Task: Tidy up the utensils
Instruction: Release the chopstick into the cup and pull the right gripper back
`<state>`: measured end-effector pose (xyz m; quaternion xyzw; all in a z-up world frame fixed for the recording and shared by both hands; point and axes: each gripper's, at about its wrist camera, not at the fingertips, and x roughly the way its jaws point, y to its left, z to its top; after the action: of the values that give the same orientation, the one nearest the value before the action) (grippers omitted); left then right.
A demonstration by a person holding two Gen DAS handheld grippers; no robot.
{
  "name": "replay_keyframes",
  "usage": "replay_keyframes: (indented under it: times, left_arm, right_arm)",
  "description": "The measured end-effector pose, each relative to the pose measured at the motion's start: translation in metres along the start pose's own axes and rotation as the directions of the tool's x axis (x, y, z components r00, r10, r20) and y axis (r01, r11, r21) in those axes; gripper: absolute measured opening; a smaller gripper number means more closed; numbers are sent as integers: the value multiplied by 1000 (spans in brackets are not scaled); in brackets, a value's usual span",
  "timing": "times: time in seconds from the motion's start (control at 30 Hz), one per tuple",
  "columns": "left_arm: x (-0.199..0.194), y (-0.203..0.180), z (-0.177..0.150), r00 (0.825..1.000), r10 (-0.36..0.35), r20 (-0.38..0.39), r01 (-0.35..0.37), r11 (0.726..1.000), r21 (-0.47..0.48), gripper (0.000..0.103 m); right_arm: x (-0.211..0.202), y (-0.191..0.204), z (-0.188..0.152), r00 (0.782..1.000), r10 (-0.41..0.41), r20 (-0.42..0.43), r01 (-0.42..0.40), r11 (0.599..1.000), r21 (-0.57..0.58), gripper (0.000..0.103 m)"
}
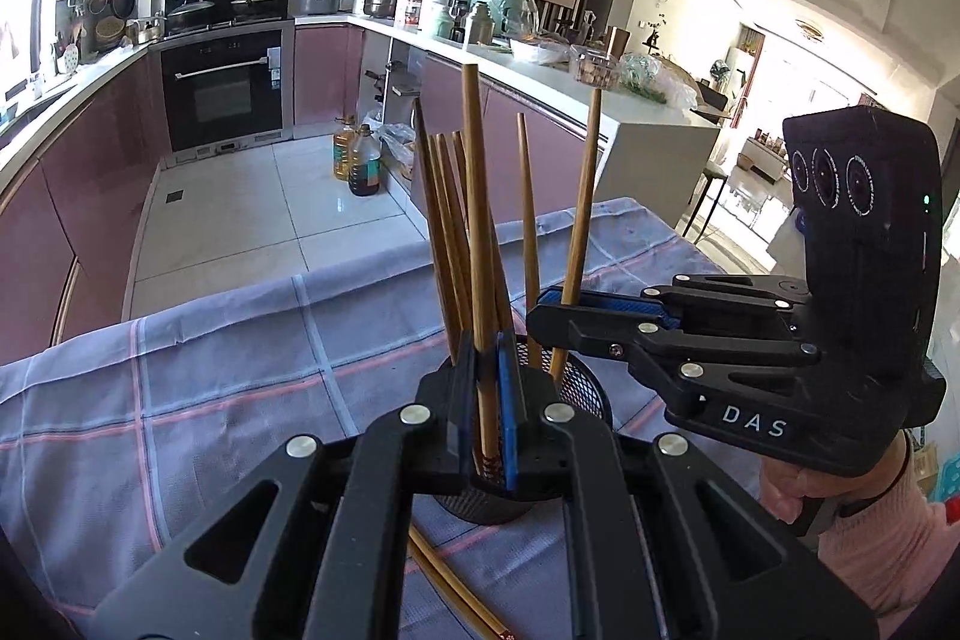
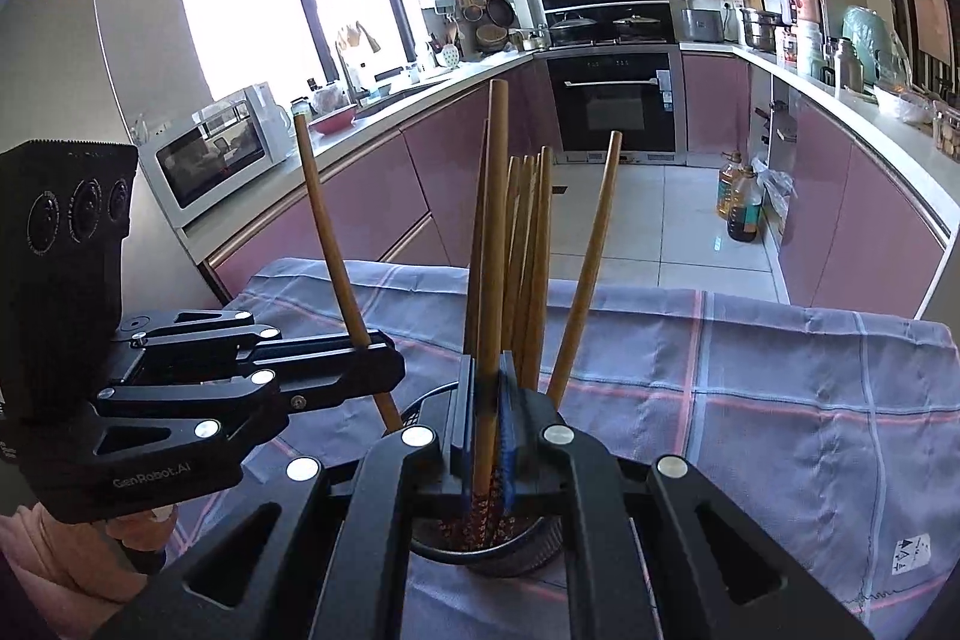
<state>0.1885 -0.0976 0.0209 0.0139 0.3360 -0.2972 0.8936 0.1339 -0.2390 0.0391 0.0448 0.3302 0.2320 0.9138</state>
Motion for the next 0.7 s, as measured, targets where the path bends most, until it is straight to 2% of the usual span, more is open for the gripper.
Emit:
replay_keyframes:
  times: [0.13, 0.27, 0.37, 0.47, 0.57, 0.7]
  left_arm:
    - [4, 3, 1, 1000, 4, -5, -4, 1000, -3, 8]
    - [5, 6, -3, 1000, 10, -11, -10, 1000, -10, 9]
    - [1, 8, -8, 1000, 24, 4, -24, 1000, -9, 13]
    - [-12, 11, -17, 998, 49, 40, -49, 999, -15, 14]
    - [-34, 14, -32, 993, 74, 93, -73, 997, -17, 19]
    - [-60, 23, -55, 986, 105, 130, -101, 994, -36, 32]
  right_arm:
    - [1, -5, 0, 1000, -9, 6, 9, 1000, 21, 8]
    - [-3, -6, -1, 1000, -8, 19, 7, 1000, 28, 14]
    - [-8, -3, -4, 1000, 5, 31, -6, 1000, 20, 14]
    - [-17, 4, -8, 999, 18, 45, -18, 1000, 0, 21]
    - [-29, 15, -17, 998, 38, 60, -35, 999, -37, 28]
    - [-42, 28, -35, 993, 103, 56, -99, 993, -70, 35]
